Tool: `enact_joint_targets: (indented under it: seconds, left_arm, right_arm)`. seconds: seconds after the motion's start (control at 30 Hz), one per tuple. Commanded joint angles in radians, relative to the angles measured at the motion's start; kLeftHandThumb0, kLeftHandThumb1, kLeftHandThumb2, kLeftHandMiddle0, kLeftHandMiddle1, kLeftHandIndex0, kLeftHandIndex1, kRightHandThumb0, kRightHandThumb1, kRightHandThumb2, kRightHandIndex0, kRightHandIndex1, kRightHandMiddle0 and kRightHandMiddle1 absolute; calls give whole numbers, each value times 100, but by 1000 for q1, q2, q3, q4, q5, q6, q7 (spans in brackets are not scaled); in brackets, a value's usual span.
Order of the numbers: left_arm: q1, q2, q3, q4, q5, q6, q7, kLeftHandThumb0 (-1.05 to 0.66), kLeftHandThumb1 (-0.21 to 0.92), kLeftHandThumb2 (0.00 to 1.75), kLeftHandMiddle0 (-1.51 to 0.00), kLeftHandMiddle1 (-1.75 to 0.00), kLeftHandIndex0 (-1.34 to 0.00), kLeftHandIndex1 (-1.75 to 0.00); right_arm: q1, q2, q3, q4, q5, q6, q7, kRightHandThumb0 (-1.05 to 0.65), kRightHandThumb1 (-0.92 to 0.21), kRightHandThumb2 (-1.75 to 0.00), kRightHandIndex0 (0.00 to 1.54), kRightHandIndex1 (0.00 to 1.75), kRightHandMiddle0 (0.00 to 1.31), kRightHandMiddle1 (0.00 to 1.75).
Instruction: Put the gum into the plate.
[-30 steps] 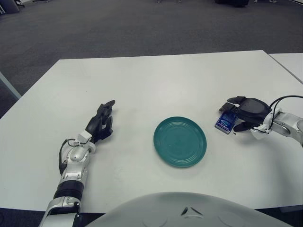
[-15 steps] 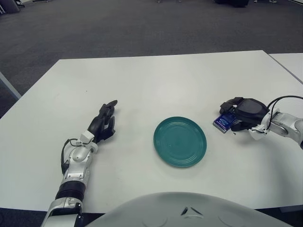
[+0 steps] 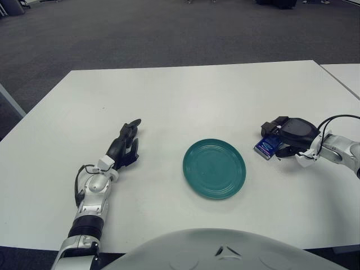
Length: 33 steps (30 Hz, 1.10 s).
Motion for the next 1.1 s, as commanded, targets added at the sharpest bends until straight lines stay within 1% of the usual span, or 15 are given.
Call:
enact_joint_targets:
  seconds: [0.0,0.07,0.17,0.27,0.33,0.43,0.5,0.6,0.67,0.83,1.07]
  left_arm:
    - [1,0,-6,1,8,13,8,-97,92,89,-17,0,0,-51]
    - [0,-1,-7,2,8,13,9,-97,92,89,-17,0,0,-51]
    - [-1,-1,-8,2,9,13,10,-97,92,89,-17,0,0,-51]
    - [-1,-1,-8,2,8,14,11,-97,92,89,-17,0,0,-51]
    - [-2,-1,-9,4,9,14,11,-97,92,89,-17,0,0,-51]
    - [-9,-1,-10,6,9,18,13,-97,92,89,-17,0,0,-51]
    - [-10,0,-10,6,9,19,13,-97,92,89,-17,0,0,-51]
    - [-7,0,-9,6,8,17,12,-97,92,89,-17,0,0,-51]
    - [-7,1,-10,5,8,17,12,-97,92,89,-17,0,0,-51]
    - [-7,1,-10,6,8,17,12,-97,92,89,-17,0,0,-51]
    - [-10,0,-11,3,9,21,14,-97,92,89,-17,0,0,-51]
  right_arm:
    - [33,23,7,10,0,17,2,-38,-71,-77,38,29,36,170]
    - [18,24,-9,-30,20,24,25,-38,-71,-77,38,30,36,170]
    - [-3,23,-29,-67,39,37,56,-38,-70,-77,36,35,37,169]
    - [26,33,-75,-99,80,101,65,-38,-70,-77,34,41,37,169]
    - [33,39,-97,-119,99,126,77,-38,-69,-79,33,44,38,169]
    - [38,52,-162,-197,181,192,151,-39,-68,-80,33,47,39,169]
    - [49,73,-216,-273,256,260,214,-39,-66,-82,32,49,40,169]
    - [70,107,-273,-376,314,350,270,-39,-65,-84,31,53,41,168]
    - [73,130,-300,-435,332,401,295,-40,-63,-85,31,55,43,167]
    - [68,159,-325,-518,331,461,328,-40,-62,-85,32,56,45,165]
    - [33,226,-327,-582,325,516,357,-40,-62,-84,35,62,47,162]
